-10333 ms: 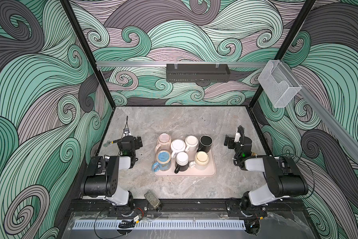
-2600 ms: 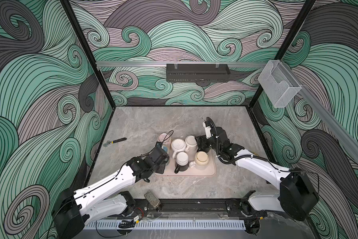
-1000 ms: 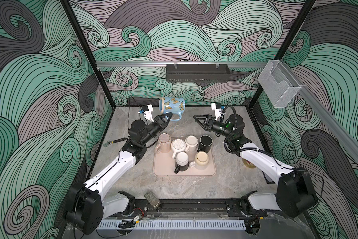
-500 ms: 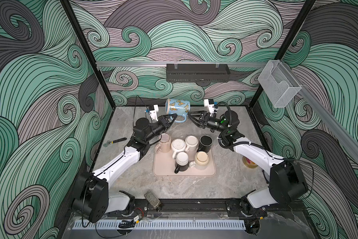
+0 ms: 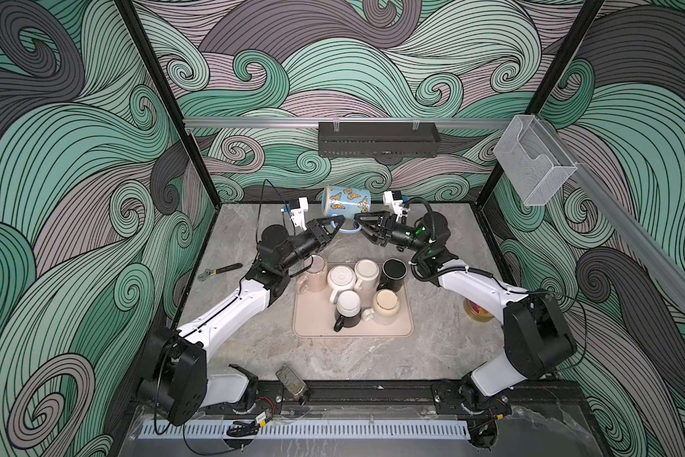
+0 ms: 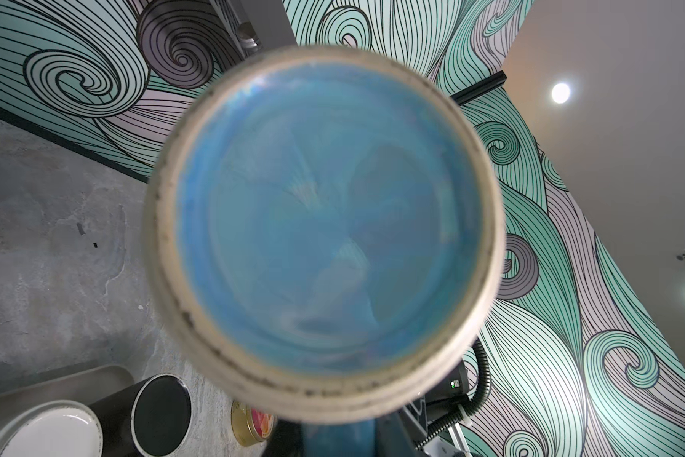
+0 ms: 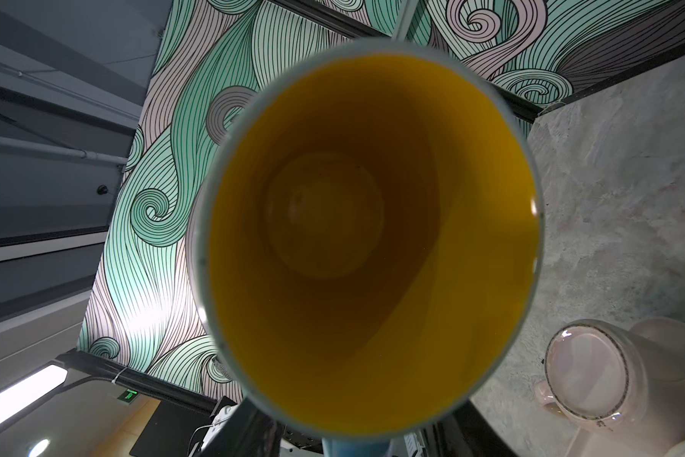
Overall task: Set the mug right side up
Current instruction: 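Grasp the blue mug rim with the right gripper while the left gripper holds it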
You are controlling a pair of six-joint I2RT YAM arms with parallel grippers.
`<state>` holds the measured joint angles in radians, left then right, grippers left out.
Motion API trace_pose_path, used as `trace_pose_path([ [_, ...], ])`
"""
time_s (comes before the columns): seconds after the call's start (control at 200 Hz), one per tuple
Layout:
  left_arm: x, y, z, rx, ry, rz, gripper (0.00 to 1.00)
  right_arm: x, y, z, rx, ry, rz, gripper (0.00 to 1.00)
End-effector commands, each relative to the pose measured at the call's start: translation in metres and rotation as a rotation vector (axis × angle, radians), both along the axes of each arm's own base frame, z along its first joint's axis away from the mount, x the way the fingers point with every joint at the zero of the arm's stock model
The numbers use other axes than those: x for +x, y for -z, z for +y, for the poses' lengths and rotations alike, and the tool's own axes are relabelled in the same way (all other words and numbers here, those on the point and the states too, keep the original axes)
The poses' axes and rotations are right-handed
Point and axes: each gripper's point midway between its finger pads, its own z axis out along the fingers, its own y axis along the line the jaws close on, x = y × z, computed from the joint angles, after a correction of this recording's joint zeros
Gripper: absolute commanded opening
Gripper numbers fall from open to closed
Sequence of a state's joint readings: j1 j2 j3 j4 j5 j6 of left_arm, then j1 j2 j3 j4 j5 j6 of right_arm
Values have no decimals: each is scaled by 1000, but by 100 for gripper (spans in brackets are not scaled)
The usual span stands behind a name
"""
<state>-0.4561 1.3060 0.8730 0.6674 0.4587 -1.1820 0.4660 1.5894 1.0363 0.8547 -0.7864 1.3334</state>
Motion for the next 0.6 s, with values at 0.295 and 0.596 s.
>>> trace_pose_path([
  [0.295,-28,-68,-24,-80,95,-235,0,8,-28,-6,129,13,-36,37],
  [0.596,-27,-44,-25,-8,82,-181,0,10,-34,-13,148,18,-57,0],
])
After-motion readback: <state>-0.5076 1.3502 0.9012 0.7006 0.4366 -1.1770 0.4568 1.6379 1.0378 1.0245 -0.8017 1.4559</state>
